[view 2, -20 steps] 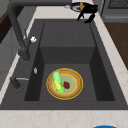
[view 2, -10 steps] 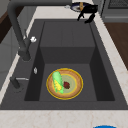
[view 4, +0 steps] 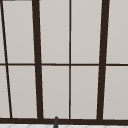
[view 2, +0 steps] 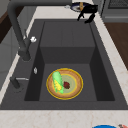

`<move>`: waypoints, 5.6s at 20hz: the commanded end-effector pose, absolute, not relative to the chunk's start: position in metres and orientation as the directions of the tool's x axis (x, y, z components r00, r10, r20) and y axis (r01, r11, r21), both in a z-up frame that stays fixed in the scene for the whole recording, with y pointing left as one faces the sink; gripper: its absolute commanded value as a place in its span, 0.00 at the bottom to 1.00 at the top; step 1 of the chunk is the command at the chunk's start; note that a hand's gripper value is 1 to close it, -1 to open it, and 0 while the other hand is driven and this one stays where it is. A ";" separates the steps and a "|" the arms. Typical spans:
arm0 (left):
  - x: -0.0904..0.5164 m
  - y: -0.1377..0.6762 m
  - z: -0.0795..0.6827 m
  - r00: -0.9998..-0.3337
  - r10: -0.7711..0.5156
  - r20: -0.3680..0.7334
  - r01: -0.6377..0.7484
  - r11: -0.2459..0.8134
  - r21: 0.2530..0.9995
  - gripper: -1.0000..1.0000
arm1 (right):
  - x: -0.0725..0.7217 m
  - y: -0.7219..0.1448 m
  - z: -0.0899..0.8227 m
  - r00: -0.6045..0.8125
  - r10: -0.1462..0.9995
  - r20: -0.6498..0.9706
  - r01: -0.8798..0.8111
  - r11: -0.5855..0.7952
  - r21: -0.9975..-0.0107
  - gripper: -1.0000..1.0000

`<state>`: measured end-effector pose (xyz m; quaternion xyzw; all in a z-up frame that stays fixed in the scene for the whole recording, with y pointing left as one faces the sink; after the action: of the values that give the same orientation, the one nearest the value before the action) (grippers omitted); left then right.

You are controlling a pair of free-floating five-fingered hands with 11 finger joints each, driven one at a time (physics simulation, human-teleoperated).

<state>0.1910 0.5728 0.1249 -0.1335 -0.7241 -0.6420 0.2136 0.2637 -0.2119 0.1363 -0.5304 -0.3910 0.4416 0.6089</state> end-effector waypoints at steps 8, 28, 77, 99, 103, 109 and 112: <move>0.208 0.577 0.117 -0.911 -0.024 0.412 0.402 0.175 0.899 1.00 | 0.264 -0.212 0.136 0.304 0.953 0.008 -0.123 0.047 -0.991 0.50; 0.220 0.586 0.146 -0.895 -0.021 0.445 0.431 0.207 0.878 1.00 | 0.264 -0.212 0.136 0.304 0.953 0.008 -0.123 0.047 -0.991 0.50; 0.255 0.449 0.253 -0.880 -0.068 0.469 0.458 0.134 0.879 1.00 | 0.264 -0.212 0.136 0.304 0.953 0.008 -0.123 0.047 -0.991 0.50; 0.275 0.310 0.249 -0.883 -0.095 0.459 0.450 0.102 0.887 1.00 | 0.264 -0.212 0.136 0.304 0.953 0.008 -0.123 0.047 -0.991 0.50; 0.284 0.284 0.233 -0.884 -0.100 0.458 0.449 0.099 0.888 1.00 | 0.264 -0.212 0.136 0.304 0.953 0.008 -0.123 0.047 -0.991 0.50; 0.297 0.245 0.188 -0.869 -0.111 0.482 0.469 0.122 0.875 1.00 | 0.264 -0.212 0.136 0.304 0.953 0.008 -0.123 0.047 -0.991 0.50; 0.308 0.230 0.163 -0.868 -0.117 0.482 0.468 0.130 0.874 1.00 | 0.264 -0.212 0.136 0.304 0.953 0.008 -0.123 0.047 -0.991 0.50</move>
<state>0.2989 0.2443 0.1861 -0.1257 -0.7229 -0.6474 0.2061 0.2637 -0.2119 0.1363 -0.5304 -0.3910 0.4416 0.6089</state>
